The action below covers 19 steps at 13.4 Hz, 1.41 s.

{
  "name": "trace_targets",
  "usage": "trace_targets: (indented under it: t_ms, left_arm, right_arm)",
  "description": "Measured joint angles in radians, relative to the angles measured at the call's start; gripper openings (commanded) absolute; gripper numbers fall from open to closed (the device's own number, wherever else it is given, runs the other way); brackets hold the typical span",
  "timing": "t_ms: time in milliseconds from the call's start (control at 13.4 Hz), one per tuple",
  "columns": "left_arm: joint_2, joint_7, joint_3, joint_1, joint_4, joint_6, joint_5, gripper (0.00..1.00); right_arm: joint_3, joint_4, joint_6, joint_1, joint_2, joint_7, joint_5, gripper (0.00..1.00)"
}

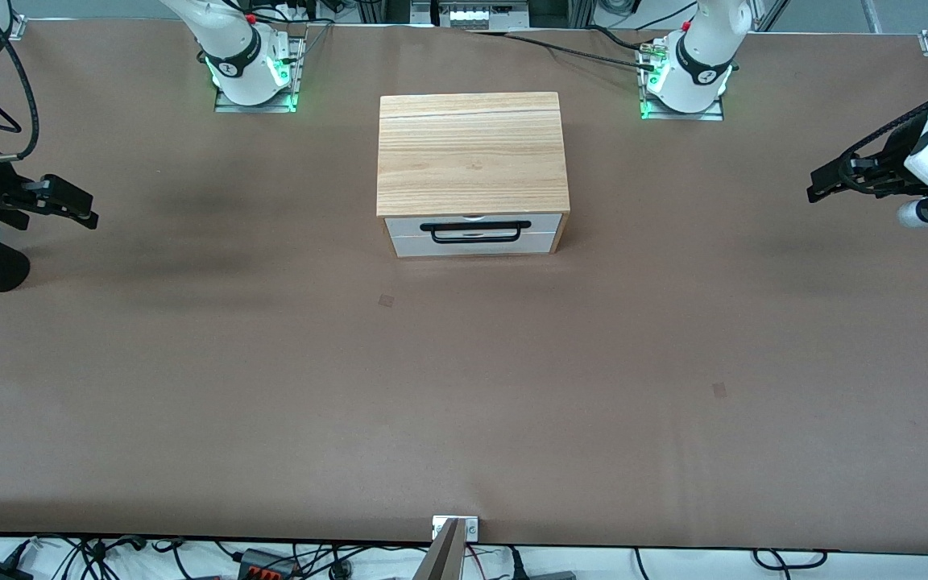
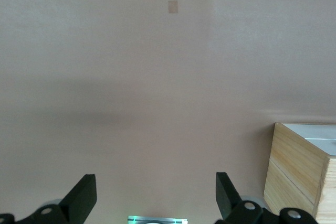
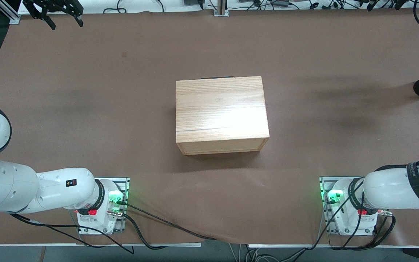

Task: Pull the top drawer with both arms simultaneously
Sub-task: 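Move both grippers from rest toward the drawer handle ends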

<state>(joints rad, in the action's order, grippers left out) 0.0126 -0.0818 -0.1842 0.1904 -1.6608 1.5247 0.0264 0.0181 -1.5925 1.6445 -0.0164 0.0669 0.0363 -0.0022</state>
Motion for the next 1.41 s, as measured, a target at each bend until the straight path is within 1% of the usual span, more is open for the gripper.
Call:
trace_targets:
  t_ms: [149, 298, 447, 670, 894, 1043, 1117, 1191, 1266, 1415]
  left_arm:
    - [-0.009, 0.009, -0.001, 0.000, 0.012, 0.000, 0.024, 1.00]
    - [-0.026, 0.012, -0.002, -0.001, 0.024, 0.000, 0.102, 1.00]
    - [-0.060, 0.015, -0.004, -0.002, 0.030, -0.002, 0.192, 1.00]
    - [-0.126, 0.024, -0.008, -0.008, 0.037, -0.002, 0.328, 1.00]
    - [-0.180, 0.027, -0.018, -0.017, 0.039, -0.003, 0.492, 1.00]
    - [-0.212, 0.029, -0.023, -0.022, 0.039, -0.002, 0.542, 1.00]
    - [-0.223, 0.030, -0.025, -0.025, 0.040, -0.001, 0.549, 1.00]
    - [-0.231, 0.030, -0.025, -0.027, 0.041, -0.001, 0.549, 1.00]
    - [-0.239, 0.047, -0.025, -0.026, 0.041, -0.001, 0.551, 1.00]
    - [-0.264, 0.206, -0.021, -0.007, 0.041, 0.000, 0.579, 1.00]
  right_arm:
    - [-0.002, -0.002, 0.000, -0.003, 0.001, 0.000, 0.000, 1.00]
    - [-0.003, -0.007, -0.001, -0.003, 0.012, 0.000, 0.000, 1.00]
    - [-0.004, -0.011, 0.000, -0.005, 0.045, 0.000, 0.011, 1.00]
    - [-0.007, -0.011, 0.031, -0.041, 0.126, 0.000, 0.045, 1.00]
    - [-0.014, -0.010, 0.122, -0.125, 0.213, 0.000, 0.070, 1.00]
    - [-0.018, -0.010, 0.196, -0.182, 0.277, 0.000, 0.078, 1.00]
    - [-0.018, -0.010, 0.220, -0.201, 0.309, 0.000, 0.099, 1.00]
    - [-0.019, -0.010, 0.232, -0.214, 0.336, 0.003, 0.151, 1.00]
    - [-0.020, -0.009, 0.236, -0.222, 0.360, 0.015, 0.231, 1.00]
    - [-0.023, -0.008, 0.236, -0.227, 0.394, 0.074, 0.409, 1.00]
